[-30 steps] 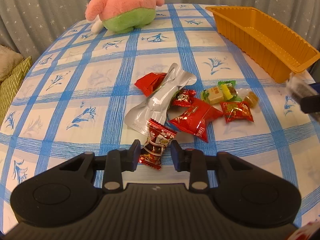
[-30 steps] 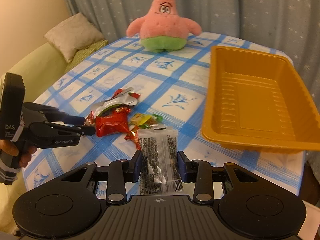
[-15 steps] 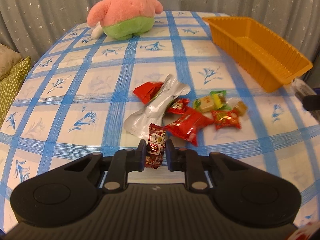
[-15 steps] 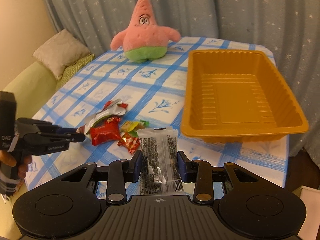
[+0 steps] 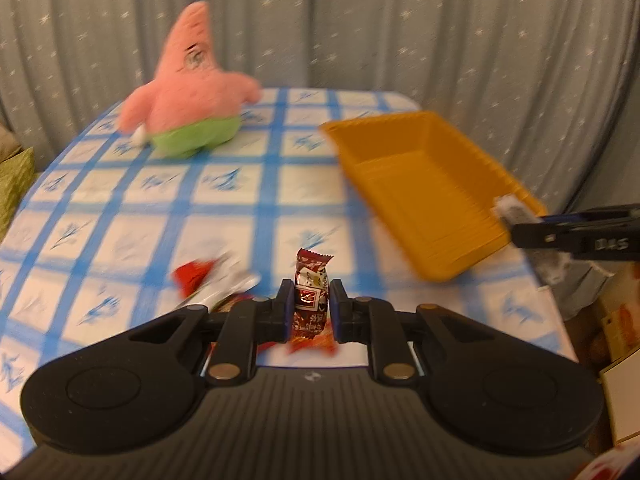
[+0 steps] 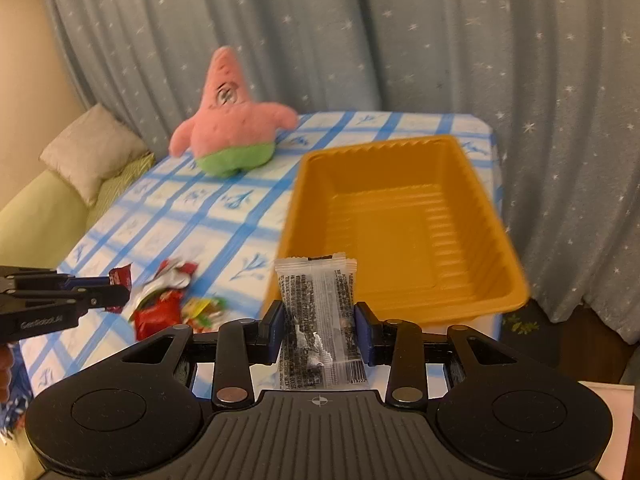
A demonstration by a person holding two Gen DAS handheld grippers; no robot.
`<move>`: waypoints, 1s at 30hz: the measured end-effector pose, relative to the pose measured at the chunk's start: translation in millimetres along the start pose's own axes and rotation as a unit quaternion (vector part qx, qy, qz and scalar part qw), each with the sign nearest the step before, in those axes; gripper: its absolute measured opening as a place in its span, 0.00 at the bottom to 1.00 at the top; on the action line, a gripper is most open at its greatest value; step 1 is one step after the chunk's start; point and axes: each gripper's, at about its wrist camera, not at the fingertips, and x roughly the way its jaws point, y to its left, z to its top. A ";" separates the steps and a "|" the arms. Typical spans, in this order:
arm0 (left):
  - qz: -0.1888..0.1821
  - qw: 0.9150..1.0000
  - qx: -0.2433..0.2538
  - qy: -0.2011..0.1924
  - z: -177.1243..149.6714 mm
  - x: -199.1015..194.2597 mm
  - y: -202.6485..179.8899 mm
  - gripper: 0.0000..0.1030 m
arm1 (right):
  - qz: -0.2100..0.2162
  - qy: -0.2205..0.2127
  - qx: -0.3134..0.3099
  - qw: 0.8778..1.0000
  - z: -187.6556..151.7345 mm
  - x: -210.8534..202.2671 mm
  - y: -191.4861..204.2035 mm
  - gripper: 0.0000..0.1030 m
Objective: Organize snacks
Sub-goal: 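Grasp the clear packet with the right gripper while the left gripper grasps the red candy, then carry both snacks over the orange tray and open both grippers to drop them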
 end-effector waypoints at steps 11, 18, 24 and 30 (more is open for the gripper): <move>-0.053 0.999 -0.012 0.001 54.5 51.4 -79.1 0.17 | -0.010 -0.011 0.009 1.000 30.1 8.4 -55.1 0.36; -0.051 0.998 -0.026 0.031 70.7 98.6 -102.8 0.17 | -0.013 -0.003 0.014 1.000 43.5 31.1 -82.0 0.36; -0.045 0.996 -0.043 0.060 72.3 132.7 -109.8 0.17 | -0.012 0.010 0.022 1.000 48.2 49.8 -99.3 0.36; -0.043 0.995 -0.054 0.076 71.8 155.2 -113.9 0.17 | -0.009 0.015 0.030 0.999 50.8 60.6 -108.9 0.36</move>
